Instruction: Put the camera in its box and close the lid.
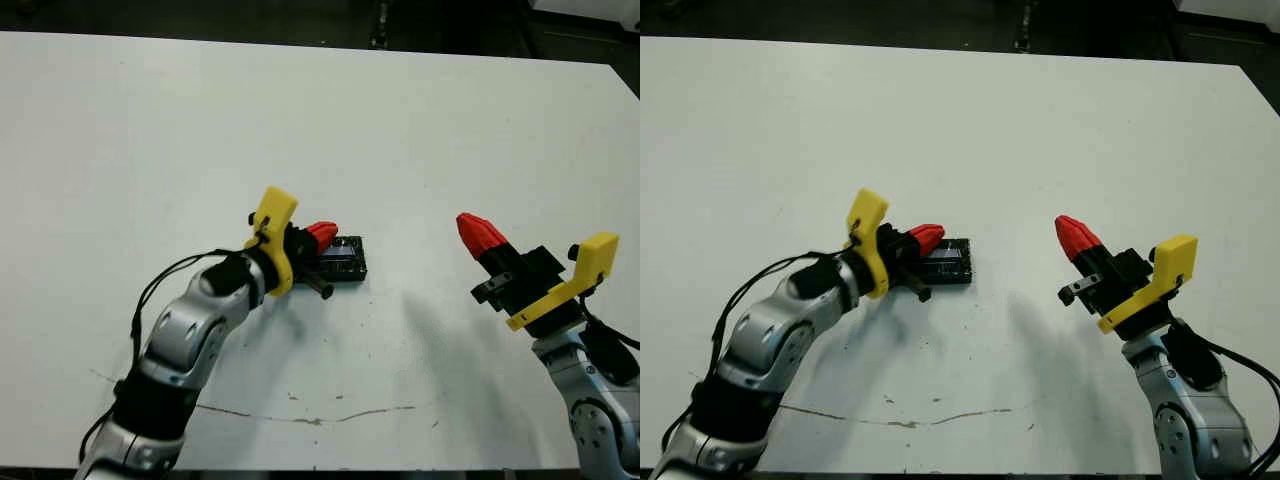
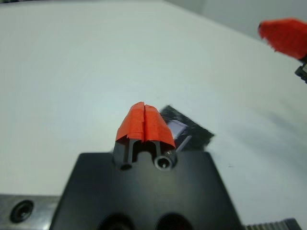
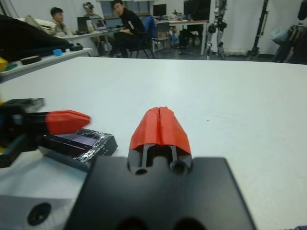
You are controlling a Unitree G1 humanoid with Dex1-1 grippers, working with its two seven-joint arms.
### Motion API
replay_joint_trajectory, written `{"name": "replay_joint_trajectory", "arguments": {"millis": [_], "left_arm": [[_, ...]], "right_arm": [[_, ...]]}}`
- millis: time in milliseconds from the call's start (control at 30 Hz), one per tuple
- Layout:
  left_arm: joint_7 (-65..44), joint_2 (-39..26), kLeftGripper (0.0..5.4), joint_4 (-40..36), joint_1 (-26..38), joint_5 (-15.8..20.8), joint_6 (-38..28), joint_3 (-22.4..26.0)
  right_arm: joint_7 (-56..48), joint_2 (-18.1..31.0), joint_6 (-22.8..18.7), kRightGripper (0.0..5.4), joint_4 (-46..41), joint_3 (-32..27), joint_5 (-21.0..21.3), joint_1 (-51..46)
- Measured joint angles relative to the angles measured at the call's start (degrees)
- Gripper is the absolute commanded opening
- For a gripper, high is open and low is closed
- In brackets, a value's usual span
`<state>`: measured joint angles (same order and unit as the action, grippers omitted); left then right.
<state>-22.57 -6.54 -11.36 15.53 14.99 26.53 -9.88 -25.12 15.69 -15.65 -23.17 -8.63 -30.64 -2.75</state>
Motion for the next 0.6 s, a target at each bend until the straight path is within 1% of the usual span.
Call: {"name": "replay_joint_trajectory", "arguments": {"millis": [67,200,300,467,600], "left_arm": [[1.32,-0.22,0.01,-1.54,-1.01,-1.00,-7.12,3.44],[2.78,-0.60,0.01,-1.92,-2.24,-1.48,-19.71,10.28],[4.50,-1.24,0.01,-1.83,-4.68,-2.99,-26.14,13.75],[7.82,-0.46,0.01,0.48,-9.71,-4.87,-33.10,15.98],[10.42,1.36,0.01,3.02,-12.33,-5.70,-35.78,16.23]], "right_arm": [[0.68,-0.44,0.00,0.00,-0.17,-0.06,-0.05,-0.02],[2.32,-2.25,0.51,0.00,-0.56,-0.07,0.27,-0.04],[4.22,-3.14,3.29,0.00,-0.35,-0.12,3.22,-0.04],[9.05,-5.82,9.80,0.00,2.65,-0.07,10.42,0.20],[11.73,-7.46,12.14,0.00,4.73,0.31,13.56,0.37]]}}
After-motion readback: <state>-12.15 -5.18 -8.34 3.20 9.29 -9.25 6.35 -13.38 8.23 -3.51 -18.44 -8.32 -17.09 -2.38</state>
